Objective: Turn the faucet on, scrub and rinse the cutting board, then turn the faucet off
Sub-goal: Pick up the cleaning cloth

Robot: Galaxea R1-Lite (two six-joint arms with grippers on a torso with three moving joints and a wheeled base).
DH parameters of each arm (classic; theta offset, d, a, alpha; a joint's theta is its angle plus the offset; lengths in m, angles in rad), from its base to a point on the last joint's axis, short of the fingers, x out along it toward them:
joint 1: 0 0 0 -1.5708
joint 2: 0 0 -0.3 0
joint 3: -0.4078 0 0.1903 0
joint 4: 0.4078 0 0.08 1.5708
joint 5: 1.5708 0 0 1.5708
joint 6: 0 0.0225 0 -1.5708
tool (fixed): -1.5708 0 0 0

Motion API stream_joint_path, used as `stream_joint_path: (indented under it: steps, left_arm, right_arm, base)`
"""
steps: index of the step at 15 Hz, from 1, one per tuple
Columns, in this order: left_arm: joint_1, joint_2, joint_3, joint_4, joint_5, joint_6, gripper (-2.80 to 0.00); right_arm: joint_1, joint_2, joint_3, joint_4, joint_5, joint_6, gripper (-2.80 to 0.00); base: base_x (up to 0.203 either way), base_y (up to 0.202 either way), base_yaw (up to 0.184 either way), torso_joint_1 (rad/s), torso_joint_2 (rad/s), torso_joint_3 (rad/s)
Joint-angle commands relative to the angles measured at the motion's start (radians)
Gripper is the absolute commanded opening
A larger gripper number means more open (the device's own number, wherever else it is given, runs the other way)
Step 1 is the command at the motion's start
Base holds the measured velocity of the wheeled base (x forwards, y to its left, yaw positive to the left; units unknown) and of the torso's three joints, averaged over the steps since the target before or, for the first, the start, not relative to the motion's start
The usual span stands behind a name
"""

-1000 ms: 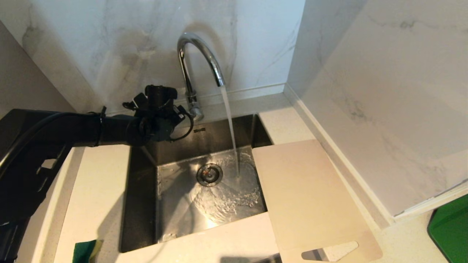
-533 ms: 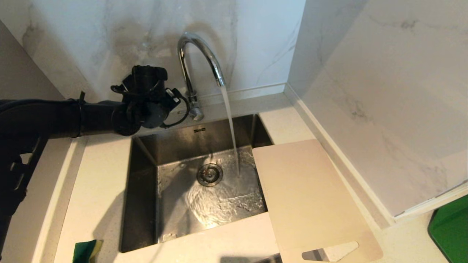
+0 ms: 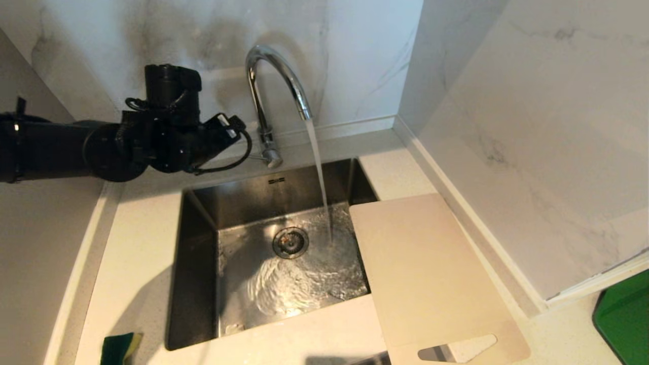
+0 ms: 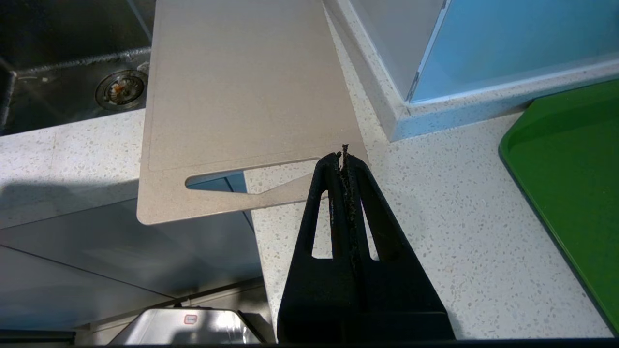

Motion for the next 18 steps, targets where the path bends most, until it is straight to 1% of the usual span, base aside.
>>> stream_joint_path:
  steps: [1, 2, 3, 4, 5, 7, 8, 10, 12, 15, 18]
  left_arm:
    - [-0.003, -0.176, 0.160, 0.013, -0.071, 0.060, 0.00]
    - [-0.003, -0.219, 0.215, 0.028, -0.094, 0.094, 0.00]
    - [-0.003, -0.245, 0.261, 0.054, -0.102, 0.119, 0.00]
    - [-0.002, -0.267, 0.286, 0.095, -0.099, 0.128, 0.00]
    - [-0.002, -0.278, 0.300, 0.115, -0.098, 0.127, -2.80]
    - [0.003, -0.283, 0.323, 0.155, -0.094, 0.127, -2.80]
    - [0.008, -0.284, 0.326, 0.200, -0.093, 0.125, -2.80]
    - [0.038, -0.294, 0.339, 0.278, -0.100, 0.118, -2.80]
    - [0.071, -0.297, 0.389, 0.313, -0.103, 0.119, -2.80]
    - [0.106, -0.327, 0.527, 0.342, -0.115, 0.135, -2.80]
    - [0.191, -0.334, 0.692, 0.328, -0.127, 0.173, -2.80]
  right_arm:
    - [0.000, 0.000, 0.000, 0.000, 0.000, -0.001, -2.80]
    - [0.000, 0.000, 0.000, 0.000, 0.000, -0.001, -2.80]
    - [0.000, 0.000, 0.000, 0.000, 0.000, -0.001, -2.80]
    - [0.000, 0.000, 0.000, 0.000, 0.000, -0.001, -2.80]
    - [0.000, 0.000, 0.000, 0.000, 0.000, -0.001, -2.80]
    - [0.000, 0.000, 0.000, 0.000, 0.000, 0.001, -2.80]
    - [0.000, 0.000, 0.000, 0.000, 0.000, -0.001, -2.80]
    - [0.000, 0.000, 0.000, 0.000, 0.000, -0.001, -2.80]
    - [0.000, 0.000, 0.000, 0.000, 0.000, -0.001, -2.80]
    - [0.000, 0.000, 0.000, 0.000, 0.000, -0.001, -2.80]
    - [0.000, 0.000, 0.000, 0.000, 0.000, -0.001, -2.80]
  base:
    - [0.000, 0.000, 0.000, 0.000, 0.00, 0.000]
    - [0.000, 0.000, 0.000, 0.000, 0.00, 0.000]
    - [0.000, 0.000, 0.000, 0.000, 0.00, 0.000]
    - [0.000, 0.000, 0.000, 0.000, 0.00, 0.000]
    - [0.000, 0.000, 0.000, 0.000, 0.00, 0.000]
    - [0.000, 0.000, 0.000, 0.000, 0.00, 0.000]
    - [0.000, 0.000, 0.000, 0.000, 0.00, 0.000]
    - [0.000, 0.000, 0.000, 0.000, 0.00, 0.000]
    - [0.000, 0.000, 0.000, 0.000, 0.00, 0.000]
    - [0.000, 0.000, 0.000, 0.000, 0.00, 0.000]
    - [0.000, 0.000, 0.000, 0.000, 0.00, 0.000]
